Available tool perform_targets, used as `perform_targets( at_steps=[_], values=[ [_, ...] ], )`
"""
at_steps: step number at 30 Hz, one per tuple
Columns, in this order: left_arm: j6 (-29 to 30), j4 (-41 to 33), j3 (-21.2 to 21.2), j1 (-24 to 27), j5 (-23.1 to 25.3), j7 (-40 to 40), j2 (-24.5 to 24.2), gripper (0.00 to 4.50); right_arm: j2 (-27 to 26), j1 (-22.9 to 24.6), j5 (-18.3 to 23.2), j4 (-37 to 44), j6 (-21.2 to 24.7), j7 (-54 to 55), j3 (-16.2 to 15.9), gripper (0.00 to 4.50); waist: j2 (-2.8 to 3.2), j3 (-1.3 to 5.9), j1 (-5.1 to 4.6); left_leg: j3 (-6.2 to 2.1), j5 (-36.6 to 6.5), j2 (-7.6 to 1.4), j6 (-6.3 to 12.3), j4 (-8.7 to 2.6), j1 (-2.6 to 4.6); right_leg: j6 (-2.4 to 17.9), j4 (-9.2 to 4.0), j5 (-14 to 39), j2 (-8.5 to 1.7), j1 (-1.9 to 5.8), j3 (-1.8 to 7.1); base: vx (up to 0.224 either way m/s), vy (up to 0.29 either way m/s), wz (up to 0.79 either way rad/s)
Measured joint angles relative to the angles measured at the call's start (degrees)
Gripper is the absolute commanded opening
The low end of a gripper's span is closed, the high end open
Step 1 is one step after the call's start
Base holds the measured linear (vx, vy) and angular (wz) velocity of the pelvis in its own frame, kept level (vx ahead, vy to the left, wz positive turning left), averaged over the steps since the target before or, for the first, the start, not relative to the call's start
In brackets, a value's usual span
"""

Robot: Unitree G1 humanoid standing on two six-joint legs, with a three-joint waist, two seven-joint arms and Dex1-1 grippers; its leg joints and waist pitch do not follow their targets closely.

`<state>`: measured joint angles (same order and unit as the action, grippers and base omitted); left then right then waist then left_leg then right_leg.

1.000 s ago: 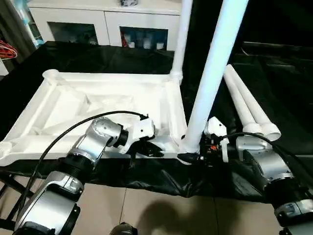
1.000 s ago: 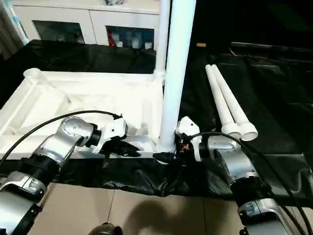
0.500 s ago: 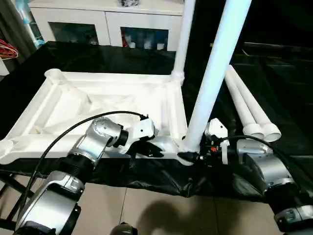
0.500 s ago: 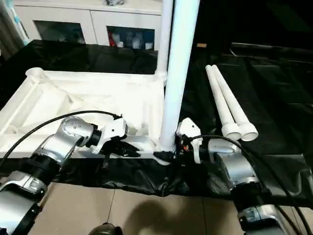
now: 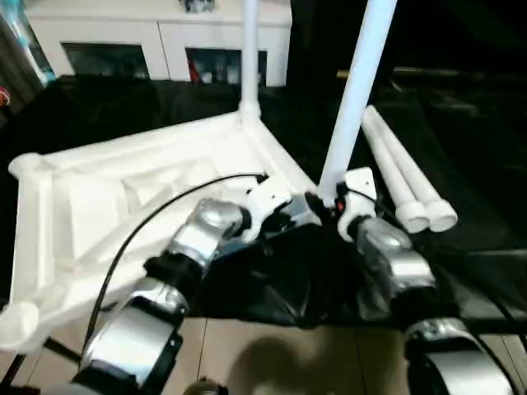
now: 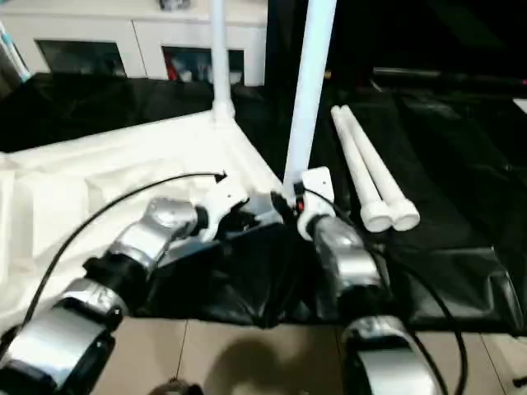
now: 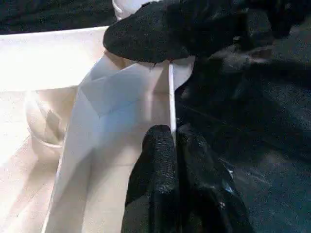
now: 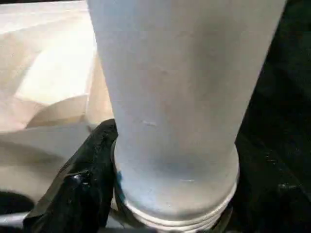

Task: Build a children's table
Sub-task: Rotate leg to tighten

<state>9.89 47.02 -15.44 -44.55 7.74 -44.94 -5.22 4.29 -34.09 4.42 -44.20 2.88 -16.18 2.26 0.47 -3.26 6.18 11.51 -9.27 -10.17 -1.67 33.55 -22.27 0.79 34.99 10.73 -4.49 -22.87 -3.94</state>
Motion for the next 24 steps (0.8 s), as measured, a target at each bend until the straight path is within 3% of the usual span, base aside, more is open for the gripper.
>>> perform_targets(
  at_steps=[1,10,19,24],
  values=[
    [0.0,0.0,0.0,0.0,0.0,0.1,0.1,0.00,-0.2,0.0,-0.2,-0.4,-0.6,0.3,0.2,3.49,0.00,0.00,0.01,0.00,0.0,0.01,0.00,0.00,-0.01,0.0,-0.01,0.0,0.00,0.00,0.00,0.000,0.000,0.00],
    [-2.0,-2.6,-0.5,2.0,-0.1,-4.4,-2.1,0.00,0.9,0.1,-0.2,-1.1,-2.3,-6.6,-0.9,4.16,0.16,-0.03,-0.33,0.00,0.0,0.01,0.01,-0.02,0.01,0.0,0.00,0.0,0.00,0.01,0.01,0.000,0.000,0.00],
    [-6.1,-5.3,-1.9,3.9,-1.8,-15.9,-8.1,0.00,10.2,2.6,-0.2,3.3,-3.7,-28.6,-7.0,4.16,0.14,-0.06,0.28,0.00,0.0,0.00,0.01,0.06,-0.02,0.0,0.05,0.0,0.00,-0.01,0.00,0.000,0.000,0.00],
    [-7.5,-5.5,-2.2,4.0,-2.6,-21.8,-10.6,0.00,14.3,4.0,0.8,7.9,-1.8,-41.0,-10.1,4.16,0.09,-0.07,0.88,0.01,0.0,-0.01,0.03,0.10,-0.08,0.0,0.03,0.0,0.00,-0.01,-0.01,0.000,0.000,0.00]
  ],
)
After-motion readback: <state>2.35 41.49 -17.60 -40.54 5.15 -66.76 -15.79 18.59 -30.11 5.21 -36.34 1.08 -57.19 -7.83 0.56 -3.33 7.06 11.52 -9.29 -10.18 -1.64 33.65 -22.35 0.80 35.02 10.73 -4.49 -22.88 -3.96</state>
